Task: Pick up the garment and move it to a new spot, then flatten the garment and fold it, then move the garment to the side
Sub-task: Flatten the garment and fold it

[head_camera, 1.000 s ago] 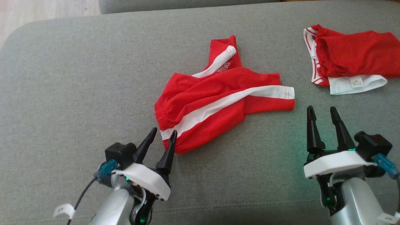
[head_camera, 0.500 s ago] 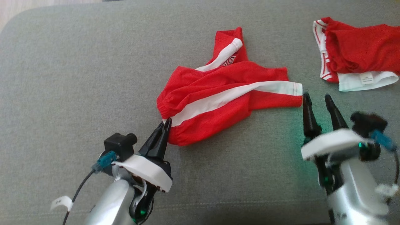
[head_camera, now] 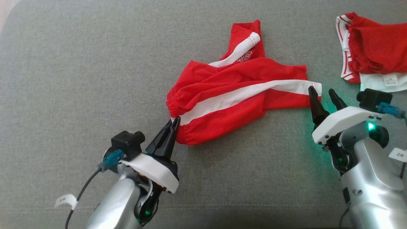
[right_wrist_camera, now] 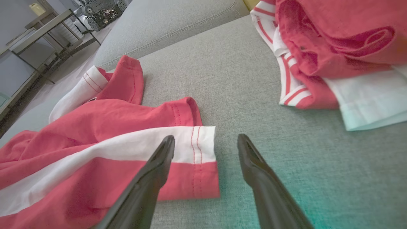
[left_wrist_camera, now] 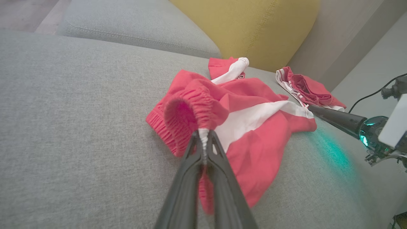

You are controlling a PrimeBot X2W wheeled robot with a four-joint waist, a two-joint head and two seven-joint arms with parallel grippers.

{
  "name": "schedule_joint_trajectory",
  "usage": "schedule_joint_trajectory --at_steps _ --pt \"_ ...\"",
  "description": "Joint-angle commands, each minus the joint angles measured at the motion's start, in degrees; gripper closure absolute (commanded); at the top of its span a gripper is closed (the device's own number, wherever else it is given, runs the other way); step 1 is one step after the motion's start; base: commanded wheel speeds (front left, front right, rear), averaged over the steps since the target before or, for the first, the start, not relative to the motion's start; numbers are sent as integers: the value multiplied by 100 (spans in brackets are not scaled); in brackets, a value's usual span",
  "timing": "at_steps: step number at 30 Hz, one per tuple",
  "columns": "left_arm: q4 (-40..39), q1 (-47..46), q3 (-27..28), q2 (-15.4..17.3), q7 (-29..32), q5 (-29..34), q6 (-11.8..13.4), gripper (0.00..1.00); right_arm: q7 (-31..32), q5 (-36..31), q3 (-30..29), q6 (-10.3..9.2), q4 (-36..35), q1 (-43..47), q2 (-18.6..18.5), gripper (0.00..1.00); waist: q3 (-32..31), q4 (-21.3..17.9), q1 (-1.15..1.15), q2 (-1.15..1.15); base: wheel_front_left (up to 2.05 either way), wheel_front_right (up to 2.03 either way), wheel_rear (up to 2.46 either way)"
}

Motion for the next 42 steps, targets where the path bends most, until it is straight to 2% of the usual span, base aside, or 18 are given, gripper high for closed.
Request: schedule_joint_trajectory --at_steps 1,15,16,17,18,28,32,37,42 --pt "-196 -246 140 78 -29 52 -35 100 -6 63 161 37 -112 -205 -47 0 18 10 0 0 0 0 0" --pt "-181 -305 116 49 -29 80 -35 100 -211 428 587 37 295 -455 -214 0 113 10 0 0 0 0 0" --pt "-177 -308 113 49 -29 80 -35 100 -222 457 620 37 310 -463 -228 33 114 11 0 0 0 0 0" --pt "-174 -310 112 48 -29 80 -35 100 -232 485 652 37 324 -469 -242 82 114 13 0 0 0 0 0" --pt "-170 -312 112 48 -29 78 -35 100 -251 510 685 37 333 -477 -259 100 112 14 0 0 0 0 0" --pt "-172 -328 182 71 -29 58 -35 100 -607 590 1005 37 326 -492 -495 100 9 -1 0 0 0 0 0" --pt "-226 -318 197 105 -29 70 -35 100 -991 459 1193 37 167 -452 -685 100 -138 -17 0 0 0 0 0" --pt "-342 -353 121 250 -29 75 -35 100 -1523 160 1368 37 -172 -377 -948 100 -364 -58 0 0 0 0 0" --pt "-530 -504 -38 476 50 -5 -35 100 -1785 -163 1255 37 -535 -295 -1135 100 -588 -93 0 0 0 0 0"
